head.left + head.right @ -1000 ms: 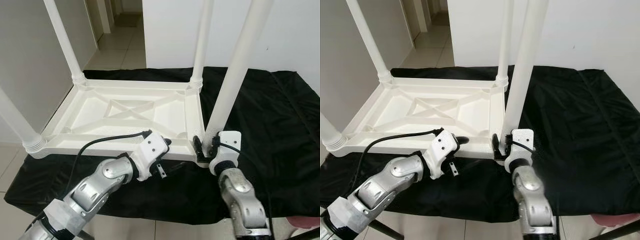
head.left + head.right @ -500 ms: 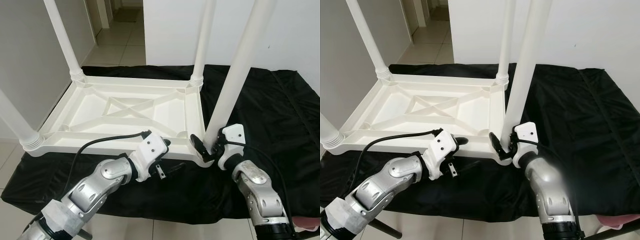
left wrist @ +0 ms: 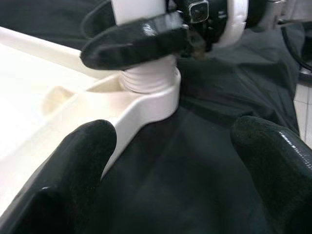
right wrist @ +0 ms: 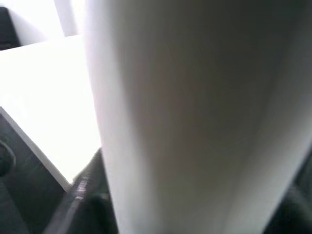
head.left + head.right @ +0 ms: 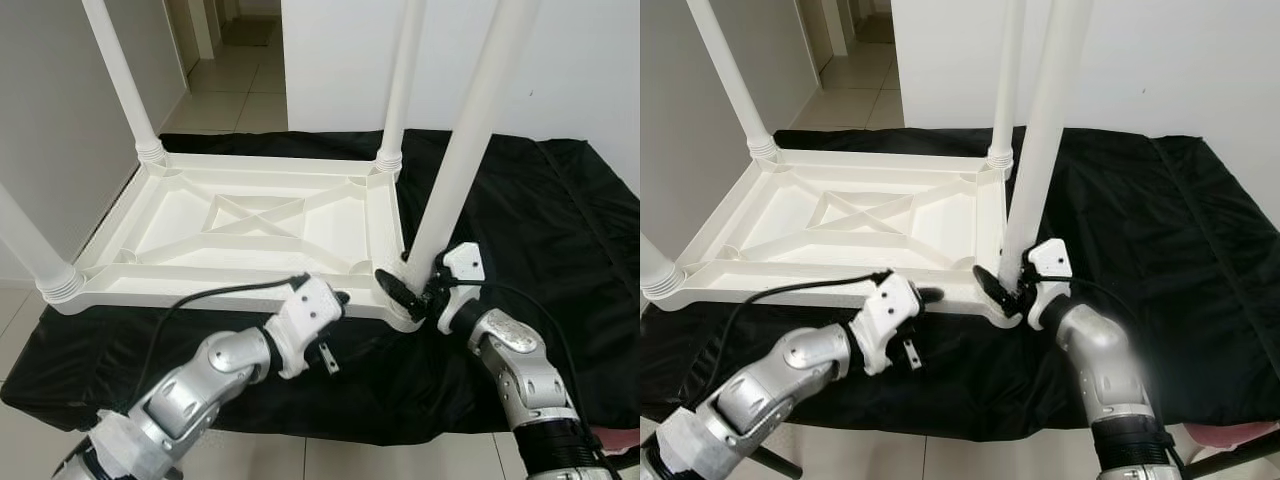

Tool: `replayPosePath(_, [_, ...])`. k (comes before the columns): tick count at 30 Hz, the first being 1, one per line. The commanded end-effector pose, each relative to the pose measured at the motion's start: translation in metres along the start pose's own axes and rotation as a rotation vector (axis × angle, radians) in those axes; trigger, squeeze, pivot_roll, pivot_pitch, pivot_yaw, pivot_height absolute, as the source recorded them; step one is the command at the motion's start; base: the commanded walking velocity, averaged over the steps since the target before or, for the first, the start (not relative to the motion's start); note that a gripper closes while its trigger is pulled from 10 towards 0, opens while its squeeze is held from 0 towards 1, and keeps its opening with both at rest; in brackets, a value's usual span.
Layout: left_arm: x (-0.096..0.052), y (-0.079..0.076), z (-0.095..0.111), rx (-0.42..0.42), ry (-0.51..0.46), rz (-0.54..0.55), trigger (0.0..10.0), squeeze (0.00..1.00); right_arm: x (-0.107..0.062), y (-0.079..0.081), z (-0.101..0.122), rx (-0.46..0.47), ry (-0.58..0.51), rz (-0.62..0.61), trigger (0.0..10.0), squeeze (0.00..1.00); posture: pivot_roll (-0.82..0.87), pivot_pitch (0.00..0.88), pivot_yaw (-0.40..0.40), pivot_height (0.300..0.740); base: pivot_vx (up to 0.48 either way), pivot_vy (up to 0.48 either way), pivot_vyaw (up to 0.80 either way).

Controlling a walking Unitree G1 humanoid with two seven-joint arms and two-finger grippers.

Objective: Building children table

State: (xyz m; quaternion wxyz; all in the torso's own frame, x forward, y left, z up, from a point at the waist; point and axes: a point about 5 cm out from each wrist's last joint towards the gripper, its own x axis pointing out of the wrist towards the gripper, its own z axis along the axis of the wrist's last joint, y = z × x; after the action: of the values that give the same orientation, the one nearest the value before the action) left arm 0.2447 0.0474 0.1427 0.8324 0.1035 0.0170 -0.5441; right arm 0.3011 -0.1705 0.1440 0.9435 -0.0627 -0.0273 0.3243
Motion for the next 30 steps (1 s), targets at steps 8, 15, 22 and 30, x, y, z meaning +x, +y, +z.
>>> replayPosePath(8, [0.001, -0.01, 0.0, 0.021, 0.0, -0.145, 10.0, 0.0, -0.002, 0.001, -0.01, 0.014, 0.037, 0.035, 0.0, 0.0, -0.08, 0.045, 0.047, 0.74, 0.0, 0.0, 0.0])
replayPosePath(15, [0.001, -0.01, -0.001, 0.018, 0.001, -0.151, 10.0, 0.0, -0.006, 0.001, -0.01, 0.024, 0.053, -0.07, 10.0, 0.0, -0.09, 0.046, 0.05, 0.74, 0.0, 0.0, 0.0])
replayPosePath(22, [0.004, -0.011, -0.001, 0.024, -0.007, -0.153, 10.0, 0.0, -0.002, 0.014, -0.011, 0.038, 0.081, -0.187, 10.0, 0.0, -0.1, 0.031, 0.045, 0.74, 0.0, 0.0, 0.0])
replayPosePath(30, [0.007, -0.005, 0.001, -0.005, -0.031, -0.099, 10.0, 0.0, 0.003, 0.029, -0.013, 0.145, 0.087, -0.485, 10.0, 0.0, -0.12, 0.03, 0.051, 0.74, 0.0, 0.0, 0.0])
